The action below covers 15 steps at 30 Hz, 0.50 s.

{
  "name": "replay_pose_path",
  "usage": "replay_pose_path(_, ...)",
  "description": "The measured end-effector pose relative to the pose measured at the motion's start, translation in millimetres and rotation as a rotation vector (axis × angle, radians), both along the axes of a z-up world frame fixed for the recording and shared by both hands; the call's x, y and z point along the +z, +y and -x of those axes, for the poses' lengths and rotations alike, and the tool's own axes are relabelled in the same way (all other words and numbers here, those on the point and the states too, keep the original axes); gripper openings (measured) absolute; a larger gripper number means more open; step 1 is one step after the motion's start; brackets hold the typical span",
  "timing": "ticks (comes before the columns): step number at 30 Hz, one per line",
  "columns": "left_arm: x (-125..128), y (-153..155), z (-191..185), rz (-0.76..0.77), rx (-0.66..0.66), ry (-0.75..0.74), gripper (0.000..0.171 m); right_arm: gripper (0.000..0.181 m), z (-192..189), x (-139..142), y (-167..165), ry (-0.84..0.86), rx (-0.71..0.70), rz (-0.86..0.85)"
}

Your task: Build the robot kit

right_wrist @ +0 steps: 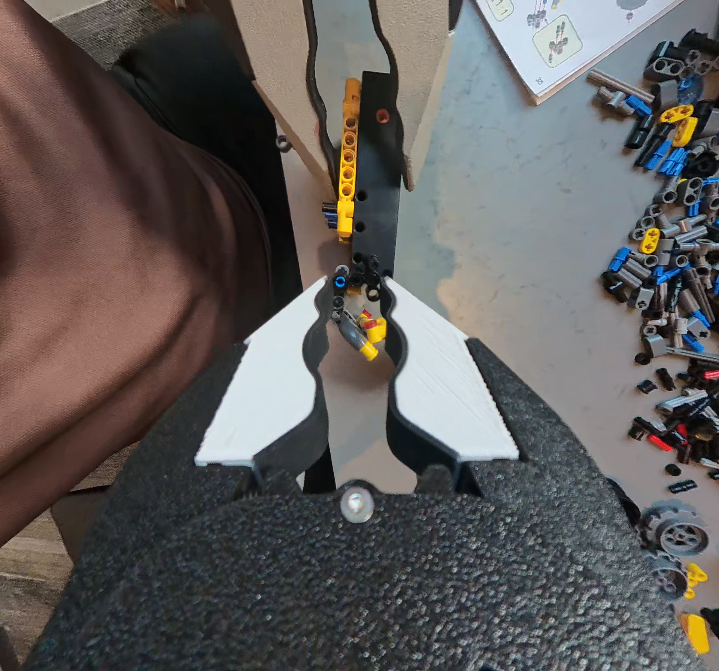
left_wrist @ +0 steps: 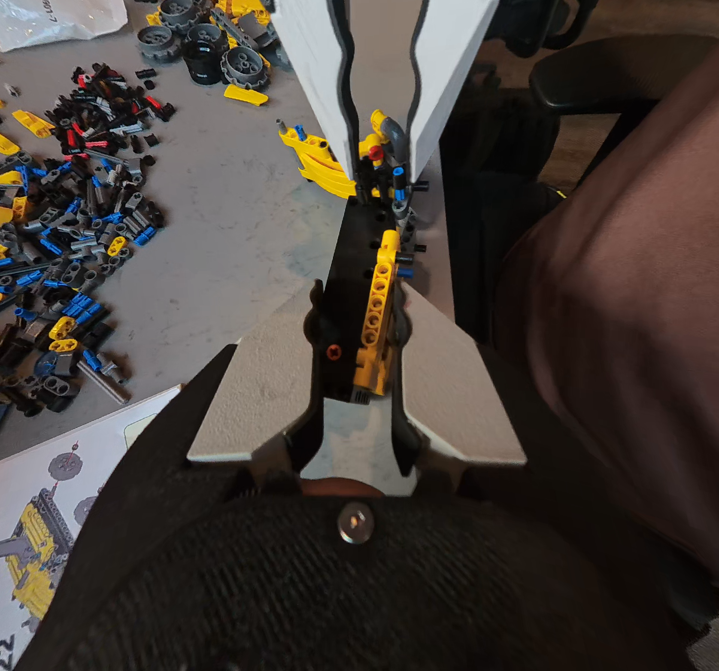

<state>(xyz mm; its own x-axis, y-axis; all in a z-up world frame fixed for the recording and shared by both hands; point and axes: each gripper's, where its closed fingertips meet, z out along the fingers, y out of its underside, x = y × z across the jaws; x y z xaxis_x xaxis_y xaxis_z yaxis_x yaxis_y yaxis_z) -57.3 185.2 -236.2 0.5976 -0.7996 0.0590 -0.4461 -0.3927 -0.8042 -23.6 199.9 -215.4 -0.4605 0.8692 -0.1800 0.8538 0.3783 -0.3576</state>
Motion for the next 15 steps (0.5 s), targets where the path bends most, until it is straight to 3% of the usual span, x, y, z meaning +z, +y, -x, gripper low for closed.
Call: replay_pose_path(15, 0.7, 0.6, 1.1, -0.200, 0.021, -0.026, 0.033, 0.020, 2.1, -5.2, -0.3, -0.171, 0.060, -0.225)
